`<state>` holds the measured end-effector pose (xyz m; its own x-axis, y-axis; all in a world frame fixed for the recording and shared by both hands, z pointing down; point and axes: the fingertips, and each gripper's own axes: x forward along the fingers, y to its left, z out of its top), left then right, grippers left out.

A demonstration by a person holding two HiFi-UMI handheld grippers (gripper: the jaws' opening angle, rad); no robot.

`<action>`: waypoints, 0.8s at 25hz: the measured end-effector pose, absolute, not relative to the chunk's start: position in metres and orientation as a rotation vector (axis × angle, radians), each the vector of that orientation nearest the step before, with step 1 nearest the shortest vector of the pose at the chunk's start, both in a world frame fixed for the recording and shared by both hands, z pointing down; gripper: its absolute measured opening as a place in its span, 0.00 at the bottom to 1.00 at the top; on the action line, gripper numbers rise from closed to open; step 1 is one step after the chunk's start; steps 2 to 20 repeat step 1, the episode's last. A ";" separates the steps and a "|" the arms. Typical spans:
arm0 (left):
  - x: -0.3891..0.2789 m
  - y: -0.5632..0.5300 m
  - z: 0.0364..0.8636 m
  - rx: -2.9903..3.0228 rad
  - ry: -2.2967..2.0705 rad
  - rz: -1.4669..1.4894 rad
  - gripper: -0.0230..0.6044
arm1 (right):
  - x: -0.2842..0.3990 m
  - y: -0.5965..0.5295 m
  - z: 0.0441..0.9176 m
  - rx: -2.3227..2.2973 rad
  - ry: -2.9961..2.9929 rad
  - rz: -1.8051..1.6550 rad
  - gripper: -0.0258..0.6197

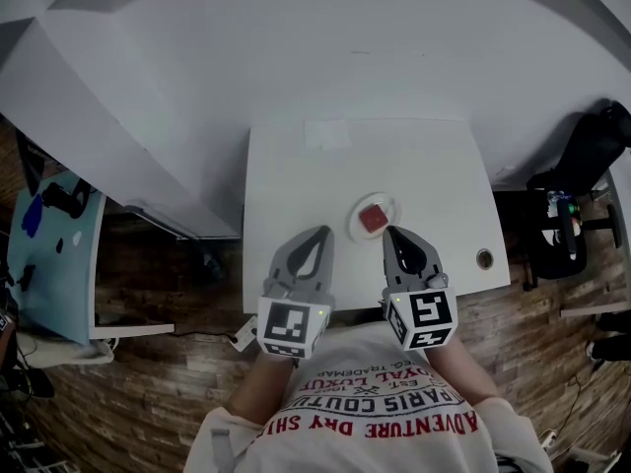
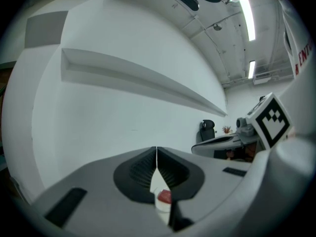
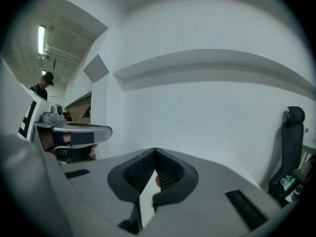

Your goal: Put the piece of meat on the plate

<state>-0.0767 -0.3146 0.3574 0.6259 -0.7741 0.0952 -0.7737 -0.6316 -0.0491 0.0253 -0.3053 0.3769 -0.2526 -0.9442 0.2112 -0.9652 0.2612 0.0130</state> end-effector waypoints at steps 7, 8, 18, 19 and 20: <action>-0.077 -0.315 0.358 -2.831 1.347 -0.167 0.05 | 0.024 -0.306 0.377 1.801 -2.350 0.182 0.06; -0.077 -0.315 0.358 -2.831 1.347 -0.167 0.05 | 0.024 -0.306 0.377 1.801 -2.350 0.182 0.06; -0.077 -0.315 0.358 -2.831 1.347 -0.167 0.05 | 0.024 -0.306 0.377 1.801 -2.350 0.182 0.06; -0.077 -0.315 0.358 -2.831 1.347 -0.167 0.05 | 0.024 -0.306 0.377 1.801 -2.350 0.182 0.06; -0.077 -0.315 0.358 -2.831 1.347 -0.167 0.05 | 0.024 -0.306 0.377 1.801 -2.350 0.182 0.06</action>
